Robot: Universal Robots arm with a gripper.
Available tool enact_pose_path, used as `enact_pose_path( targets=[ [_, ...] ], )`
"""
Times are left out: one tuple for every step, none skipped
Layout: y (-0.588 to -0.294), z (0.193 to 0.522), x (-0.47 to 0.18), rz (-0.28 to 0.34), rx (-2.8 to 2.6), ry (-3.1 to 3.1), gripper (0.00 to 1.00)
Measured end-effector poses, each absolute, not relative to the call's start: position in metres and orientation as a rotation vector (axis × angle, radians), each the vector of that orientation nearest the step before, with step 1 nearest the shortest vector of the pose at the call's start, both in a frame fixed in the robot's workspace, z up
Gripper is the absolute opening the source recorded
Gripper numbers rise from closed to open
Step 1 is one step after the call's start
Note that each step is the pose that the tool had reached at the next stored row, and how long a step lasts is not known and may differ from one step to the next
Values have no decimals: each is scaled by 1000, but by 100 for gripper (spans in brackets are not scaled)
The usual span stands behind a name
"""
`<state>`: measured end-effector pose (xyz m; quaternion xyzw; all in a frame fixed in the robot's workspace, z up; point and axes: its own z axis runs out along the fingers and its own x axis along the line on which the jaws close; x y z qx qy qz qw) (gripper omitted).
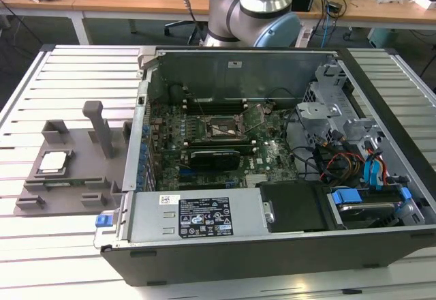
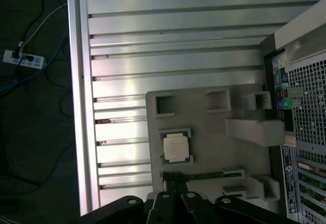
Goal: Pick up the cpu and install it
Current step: 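Reach for the cpu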
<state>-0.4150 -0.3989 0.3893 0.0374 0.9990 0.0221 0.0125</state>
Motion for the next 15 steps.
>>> enact_pose_path(
  targets=[
    [-399, 389, -416, 69, 117, 3114, 11],
    [-399, 389, -418, 69, 117, 3114, 11],
    [-399, 389, -419, 69, 117, 3114, 11],
    [-399, 389, -421, 69, 117, 3114, 11],
    [-399, 389, -422, 69, 117, 3114, 11],
    [-399, 389, -424, 69, 117, 3114, 11],
    [-399, 389, -425, 69, 117, 3114, 11],
    [-399, 389, -426, 69, 117, 3114, 11],
    [-399, 389, -428, 69, 117, 3114, 11],
    [-399, 389, -429, 69, 117, 3114, 11],
    [-399, 389, -430, 69, 117, 3114, 11],
    [-399, 389, -433, 69, 117, 3114, 11],
    [-399, 389, -434, 69, 117, 3114, 11],
    [-399, 389, -436, 69, 117, 3114, 11],
    [-399, 389, -437, 69, 117, 3114, 11]
  ],
)
